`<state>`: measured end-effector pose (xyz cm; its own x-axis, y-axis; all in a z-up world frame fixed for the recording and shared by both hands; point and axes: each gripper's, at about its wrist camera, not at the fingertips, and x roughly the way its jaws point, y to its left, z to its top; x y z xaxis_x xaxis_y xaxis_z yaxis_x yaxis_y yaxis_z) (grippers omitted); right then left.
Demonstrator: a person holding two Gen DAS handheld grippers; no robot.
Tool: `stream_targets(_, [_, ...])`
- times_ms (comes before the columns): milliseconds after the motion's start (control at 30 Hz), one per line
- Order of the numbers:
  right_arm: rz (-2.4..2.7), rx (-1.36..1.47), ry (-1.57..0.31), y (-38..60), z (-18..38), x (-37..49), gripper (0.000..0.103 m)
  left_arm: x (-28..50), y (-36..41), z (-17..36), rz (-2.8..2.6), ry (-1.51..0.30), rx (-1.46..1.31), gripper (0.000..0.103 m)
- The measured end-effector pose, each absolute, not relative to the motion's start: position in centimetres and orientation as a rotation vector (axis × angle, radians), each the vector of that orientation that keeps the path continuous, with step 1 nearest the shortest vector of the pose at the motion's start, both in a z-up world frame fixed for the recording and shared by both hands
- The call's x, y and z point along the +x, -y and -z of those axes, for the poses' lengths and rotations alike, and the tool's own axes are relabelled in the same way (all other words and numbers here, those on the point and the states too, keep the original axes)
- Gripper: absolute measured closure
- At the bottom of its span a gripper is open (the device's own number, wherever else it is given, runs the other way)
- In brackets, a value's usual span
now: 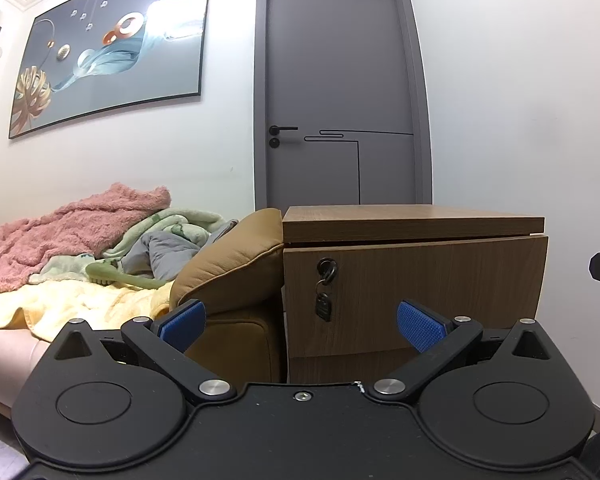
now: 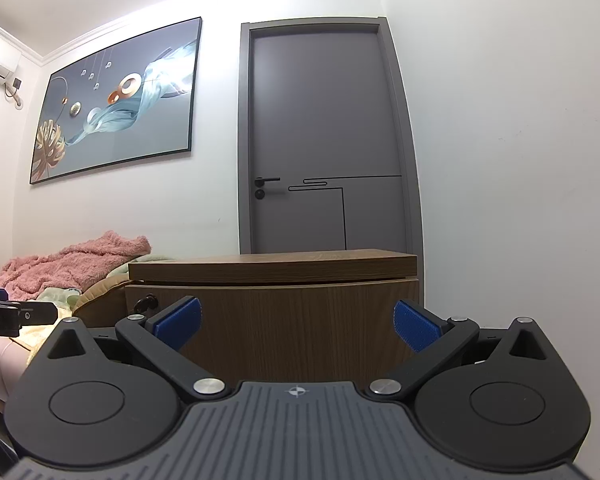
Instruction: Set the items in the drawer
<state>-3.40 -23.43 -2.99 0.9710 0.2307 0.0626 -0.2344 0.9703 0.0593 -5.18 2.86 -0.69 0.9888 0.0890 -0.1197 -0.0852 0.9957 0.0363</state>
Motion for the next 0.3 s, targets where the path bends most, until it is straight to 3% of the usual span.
stream_targets(300, [-0.235, 0.066, 0.051, 23.46, 2.93, -3.29, 0.0, -5.13, -2.93, 0.59, -0.09, -0.116, 0.027, 0.001])
